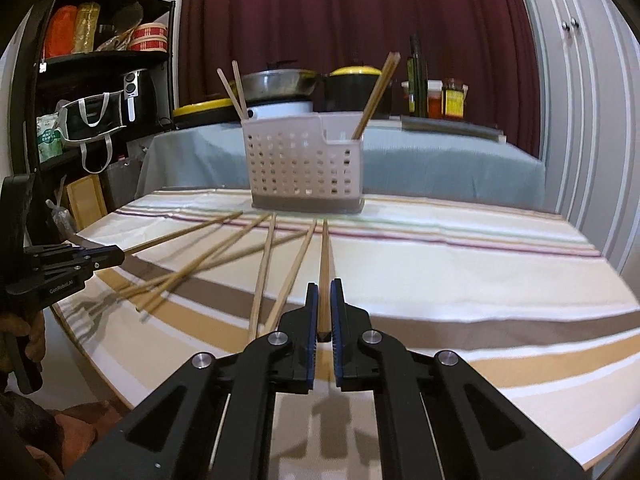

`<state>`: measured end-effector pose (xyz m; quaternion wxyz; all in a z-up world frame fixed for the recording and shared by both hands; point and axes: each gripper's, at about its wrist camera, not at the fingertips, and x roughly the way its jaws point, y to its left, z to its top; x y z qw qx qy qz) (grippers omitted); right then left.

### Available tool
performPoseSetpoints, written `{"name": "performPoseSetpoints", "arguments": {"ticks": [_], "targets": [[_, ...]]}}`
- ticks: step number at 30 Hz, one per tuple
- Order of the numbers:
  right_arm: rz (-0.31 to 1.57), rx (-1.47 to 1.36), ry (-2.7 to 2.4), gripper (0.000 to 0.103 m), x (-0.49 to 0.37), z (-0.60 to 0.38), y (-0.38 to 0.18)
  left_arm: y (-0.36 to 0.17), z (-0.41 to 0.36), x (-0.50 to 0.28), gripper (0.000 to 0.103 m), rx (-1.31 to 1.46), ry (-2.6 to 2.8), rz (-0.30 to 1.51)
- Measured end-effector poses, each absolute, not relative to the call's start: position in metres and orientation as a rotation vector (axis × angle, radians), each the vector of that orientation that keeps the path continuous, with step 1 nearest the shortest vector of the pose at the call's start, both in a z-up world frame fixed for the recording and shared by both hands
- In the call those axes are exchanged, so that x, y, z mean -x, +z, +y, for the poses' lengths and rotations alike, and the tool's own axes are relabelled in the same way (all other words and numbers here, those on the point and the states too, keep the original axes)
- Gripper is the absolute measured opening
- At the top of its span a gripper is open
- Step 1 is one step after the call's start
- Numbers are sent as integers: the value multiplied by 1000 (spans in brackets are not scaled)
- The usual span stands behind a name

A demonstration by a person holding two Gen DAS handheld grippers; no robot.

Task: Organize utensils
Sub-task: 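Close the left tool on a wooden chopstick while the right tool grasps another, then lift both chopsticks upright and carry them over the white caddy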

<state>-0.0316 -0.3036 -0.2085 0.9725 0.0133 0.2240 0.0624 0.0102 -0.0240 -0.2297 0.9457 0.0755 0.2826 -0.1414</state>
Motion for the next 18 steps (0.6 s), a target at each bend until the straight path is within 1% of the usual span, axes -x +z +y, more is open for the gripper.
{"name": "performPoseSetpoints", "arguments": {"ticks": [18], "targets": [[318, -16, 80, 7, 44, -308, -139, -169, -12, 4, 6, -122, -243, 439]]}}
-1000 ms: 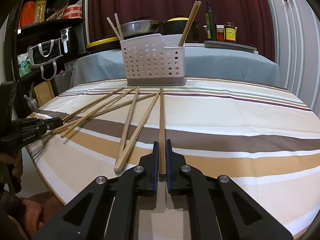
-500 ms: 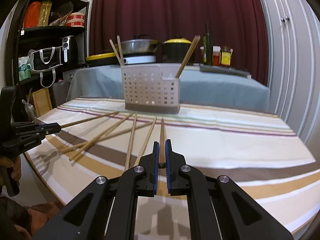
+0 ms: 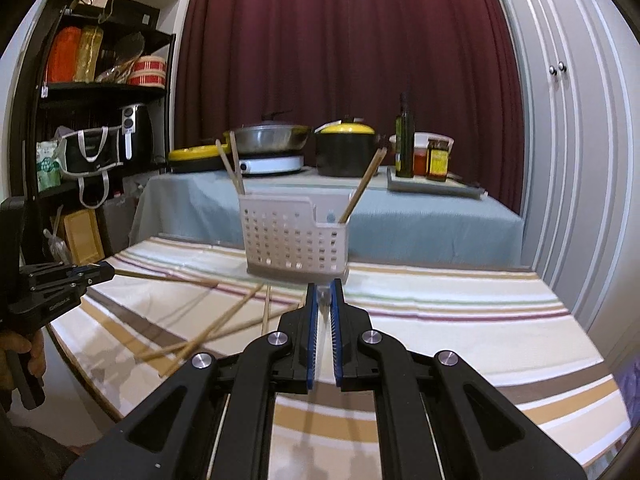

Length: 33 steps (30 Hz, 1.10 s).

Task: Organize utensils
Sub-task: 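Lift both chopsticks upright and carry them over the white caddy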

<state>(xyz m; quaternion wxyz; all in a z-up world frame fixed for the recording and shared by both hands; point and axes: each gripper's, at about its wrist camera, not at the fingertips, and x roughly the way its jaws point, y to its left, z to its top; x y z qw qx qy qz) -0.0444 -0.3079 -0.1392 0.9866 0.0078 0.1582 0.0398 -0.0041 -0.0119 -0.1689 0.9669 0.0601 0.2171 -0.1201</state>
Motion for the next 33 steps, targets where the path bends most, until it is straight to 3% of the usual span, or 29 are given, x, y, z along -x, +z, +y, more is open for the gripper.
{"name": "performPoseSetpoints", "arguments": {"ticks": [14, 33], "targets": [[326, -34, 56, 7, 29, -317, -101, -101, 11, -5, 6, -5, -212, 421], [285, -41, 54, 7, -29, -326, -88, -84, 3, -61, 6, 6, -195, 384]]}}
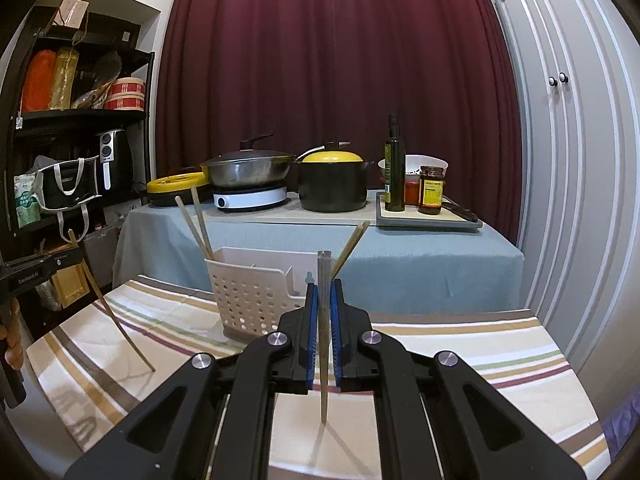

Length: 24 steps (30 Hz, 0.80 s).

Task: Organize utensils
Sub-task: 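Lift both chopsticks upright and carry them over the white caddy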

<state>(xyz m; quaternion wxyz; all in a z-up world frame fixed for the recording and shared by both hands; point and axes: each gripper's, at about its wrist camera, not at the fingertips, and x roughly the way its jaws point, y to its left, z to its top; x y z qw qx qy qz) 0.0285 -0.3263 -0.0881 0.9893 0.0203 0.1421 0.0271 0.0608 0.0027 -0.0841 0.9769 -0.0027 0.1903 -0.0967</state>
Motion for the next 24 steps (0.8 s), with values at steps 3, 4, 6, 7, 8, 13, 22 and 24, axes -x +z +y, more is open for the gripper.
{"name": "performPoseSetpoints", "arguments": {"ticks": [3, 4, 6, 7, 8, 13, 22, 24], "targets": [[287, -48, 64, 7, -35, -327, -86, -82, 4, -70, 6, 24, -206, 388], [287, -51, 69, 7, -37, -327, -84, -80, 4, -72, 6, 33, -214, 389], [281, -59, 81, 7, -39, -327, -79, -74, 2, -74, 6, 38, -225, 378], [277, -62, 87, 7, -40, -327, -76, -70, 1, -75, 6, 36, -230, 369], [271, -65, 94, 7, -41, -327, -73, -66, -1, -75, 6, 33, -237, 360], [213, -71, 124, 7, -48, -326, -47, -36, -12, -83, 6, 43, -297, 308], [95, -64, 158, 7, -75, -325, -5, 14, -45, -105, 6, 17, -352, 174], [79, -61, 164, 7, -84, -324, 0, 22, -53, -114, 6, 12, -358, 148]]}}
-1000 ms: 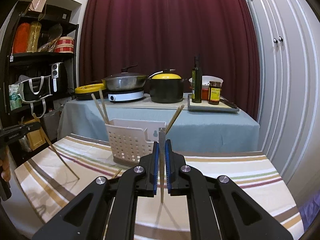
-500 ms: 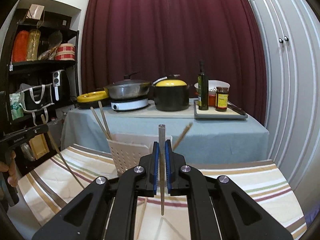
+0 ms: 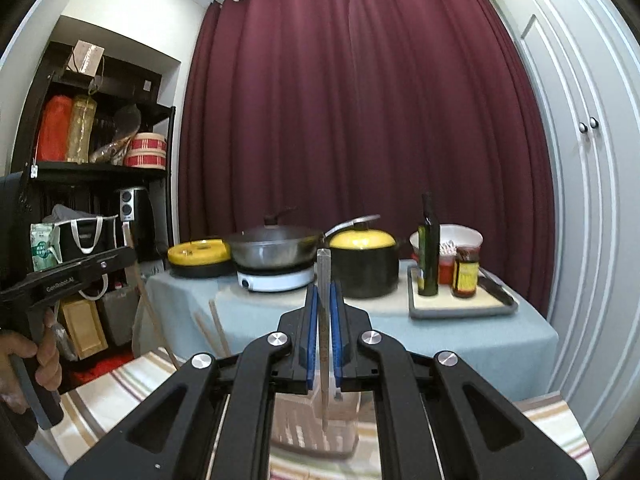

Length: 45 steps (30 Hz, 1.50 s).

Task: Organize utensils
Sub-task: 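Lift both chopsticks upright and carry them over the white caddy, then lower the chopsticks into the caddy and open both tools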

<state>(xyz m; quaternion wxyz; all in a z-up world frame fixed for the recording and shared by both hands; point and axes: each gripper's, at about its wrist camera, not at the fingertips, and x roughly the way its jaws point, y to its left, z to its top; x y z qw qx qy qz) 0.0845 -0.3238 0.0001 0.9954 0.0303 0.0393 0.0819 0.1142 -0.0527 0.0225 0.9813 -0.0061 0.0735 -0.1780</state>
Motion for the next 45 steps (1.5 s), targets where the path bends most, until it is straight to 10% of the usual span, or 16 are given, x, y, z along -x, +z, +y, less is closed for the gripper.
{"name": "performPoseSetpoints", "arguments": {"ticks": [27, 31, 36, 45], "targets": [[250, -21, 173, 9, -180, -309, -55, -22, -91, -230, 6, 4, -334, 196], [232, -9, 158, 53, -169, -307, -56, -30, -92, -223, 39, -12, -336, 200], [205, 32, 134, 53, -147, -305, -50, -28, -92, -199, 58, -39, -338, 165], [204, 19, 91, 54, -91, -312, -58, -43, -77, -150, 60, -44, -345, 215]]}}
